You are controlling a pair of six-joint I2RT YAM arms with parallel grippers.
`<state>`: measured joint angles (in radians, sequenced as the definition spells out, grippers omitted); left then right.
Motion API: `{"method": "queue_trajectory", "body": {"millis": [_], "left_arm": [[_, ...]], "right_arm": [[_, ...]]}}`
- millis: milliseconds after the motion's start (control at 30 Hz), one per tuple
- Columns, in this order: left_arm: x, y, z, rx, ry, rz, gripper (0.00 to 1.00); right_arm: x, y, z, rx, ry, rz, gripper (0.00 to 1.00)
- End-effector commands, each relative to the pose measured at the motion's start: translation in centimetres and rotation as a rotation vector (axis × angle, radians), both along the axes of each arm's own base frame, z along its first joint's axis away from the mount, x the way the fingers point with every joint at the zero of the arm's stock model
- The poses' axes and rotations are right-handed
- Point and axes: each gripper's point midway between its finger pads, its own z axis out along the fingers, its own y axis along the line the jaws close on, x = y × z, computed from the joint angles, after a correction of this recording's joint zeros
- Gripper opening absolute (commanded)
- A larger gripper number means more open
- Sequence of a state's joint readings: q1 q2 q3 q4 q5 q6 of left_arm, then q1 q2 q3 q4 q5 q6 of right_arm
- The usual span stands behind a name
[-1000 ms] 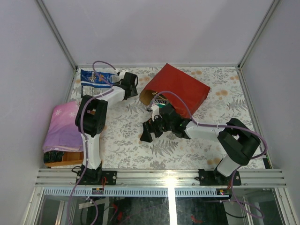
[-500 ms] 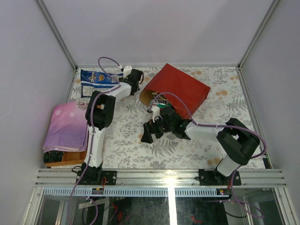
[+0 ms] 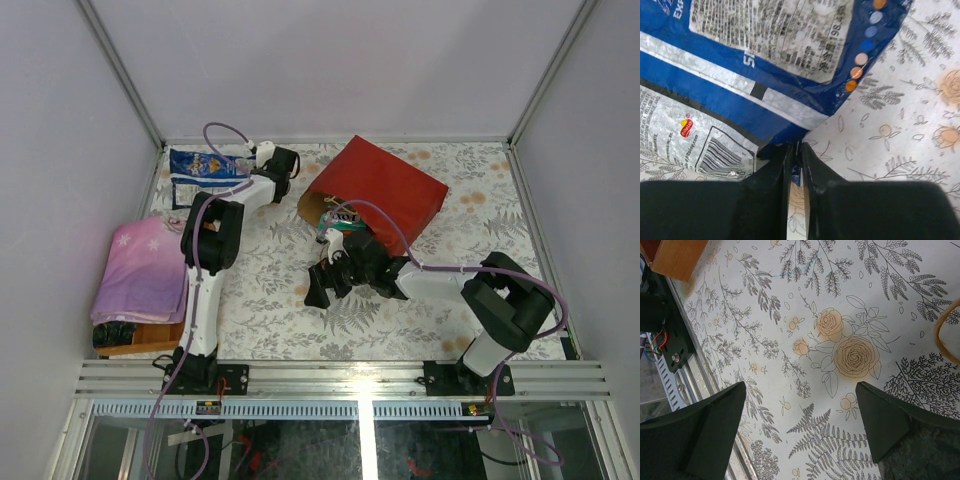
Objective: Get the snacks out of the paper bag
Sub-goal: Adjust the snack at the corner of the board.
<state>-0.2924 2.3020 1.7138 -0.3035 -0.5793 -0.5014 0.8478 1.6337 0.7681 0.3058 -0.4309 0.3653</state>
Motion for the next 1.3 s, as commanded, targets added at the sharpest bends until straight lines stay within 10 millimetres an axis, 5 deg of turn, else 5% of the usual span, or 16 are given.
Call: {"method": "queue_trajectory", "body": {"millis": [0,167,500,633,733,867,900,1000,1033,1100,1200,1267], "left_arm": [[-1.7,1.0,-1.3,0.0,0.045,0.006,0.01],[-2.2,2.2,1.1,0.032,0.032,0.019,0.0],[-2.2,3.8,15.9,0.197,0.037,-0.091,0.0],[-2.9,4.4,19.4,0.267,0.065,-0.153,0.0],[-3.2,4.4,17.9,0.302,0.13,-0.209,0.0],[-4.0,2.5,11.3,0.235,0.304,-0.357,0.0],[-4.3,1.6,9.7,0.191,0.343,-0.4,0.03],[-5.1,-1.0,8.0,0.065,0.375,-0.49,0.43],[-5.1,-2.0,8.8,0.018,0.342,-0.528,0.54],[-5.1,-4.2,11.9,-0.066,0.232,-0.615,0.97],[-5.2,-6.3,18.8,-0.184,0.011,-0.716,1.0],[-4.7,-4.8,21.8,-0.252,-0.105,-0.681,1.0]], "right_arm": [[0.9,0.4,1.5,0.048,-0.061,0.001,0.99],[0.8,0.4,1.6,0.053,-0.057,0.002,0.99],[0.9,0.9,2.2,0.07,-0.058,0.02,0.99],[0.9,1.0,2.2,0.074,-0.058,0.024,0.99],[0.8,1.2,2.1,0.08,-0.048,0.031,0.99],[0.7,1.3,2.1,0.083,-0.041,0.036,0.99],[0.7,1.3,2.0,0.082,-0.04,0.035,0.99],[0.7,1.1,2.0,0.074,-0.042,0.032,0.99],[0.7,1.1,1.9,0.07,-0.042,0.031,0.99],[0.7,1.1,1.8,0.067,-0.041,0.031,0.99],[0.9,1.4,1.8,0.068,-0.037,0.036,0.99],[1.0,1.6,1.9,0.071,-0.036,0.036,0.99]]}}
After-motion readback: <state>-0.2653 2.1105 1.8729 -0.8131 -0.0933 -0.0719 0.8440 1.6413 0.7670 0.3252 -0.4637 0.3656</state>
